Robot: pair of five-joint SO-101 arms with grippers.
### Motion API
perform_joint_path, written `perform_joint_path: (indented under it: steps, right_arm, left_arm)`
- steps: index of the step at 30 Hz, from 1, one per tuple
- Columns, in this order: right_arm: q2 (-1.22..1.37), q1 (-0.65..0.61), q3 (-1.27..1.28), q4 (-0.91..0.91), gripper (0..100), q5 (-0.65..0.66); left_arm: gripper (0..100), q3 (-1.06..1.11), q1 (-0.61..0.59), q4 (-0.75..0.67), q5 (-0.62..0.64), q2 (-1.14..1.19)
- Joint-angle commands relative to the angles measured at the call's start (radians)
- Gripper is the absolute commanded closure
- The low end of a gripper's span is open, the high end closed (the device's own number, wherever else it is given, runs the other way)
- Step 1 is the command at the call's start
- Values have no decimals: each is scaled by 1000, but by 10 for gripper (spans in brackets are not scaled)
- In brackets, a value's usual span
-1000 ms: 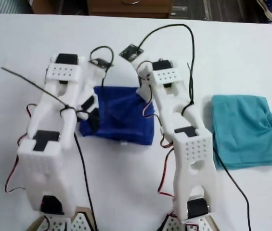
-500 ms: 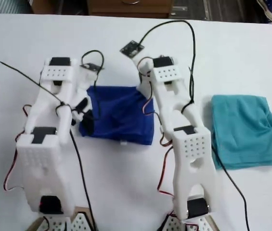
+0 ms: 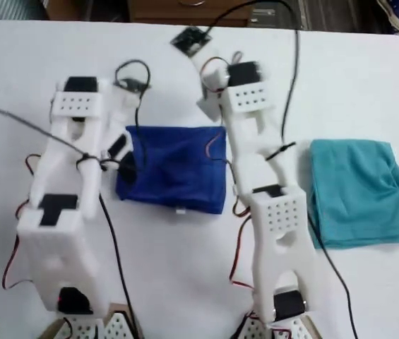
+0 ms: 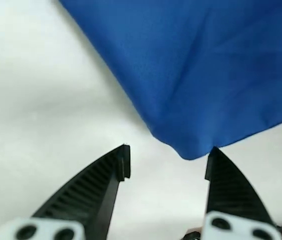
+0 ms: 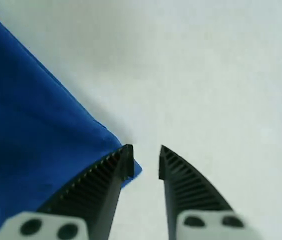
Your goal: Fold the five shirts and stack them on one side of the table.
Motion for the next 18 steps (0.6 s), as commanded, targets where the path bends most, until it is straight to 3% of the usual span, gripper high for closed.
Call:
perform_joint_path:
  steps: [1,8,14,18]
  right_arm:
    - [-7,-82,-34,-38,862,104]
    - [107,-191,-44,-65,862,256]
    - [139,-186,-46,-93,862,255]
    - [145,-179,-104,-87,862,227]
  left_arm:
    - [736,-38,-8,5,-3,-160]
    - [736,-31,-87,48,-3,-293]
    - [736,-31,-241,41,-11,-298]
    - [736,-30,-256,38,-6,-287]
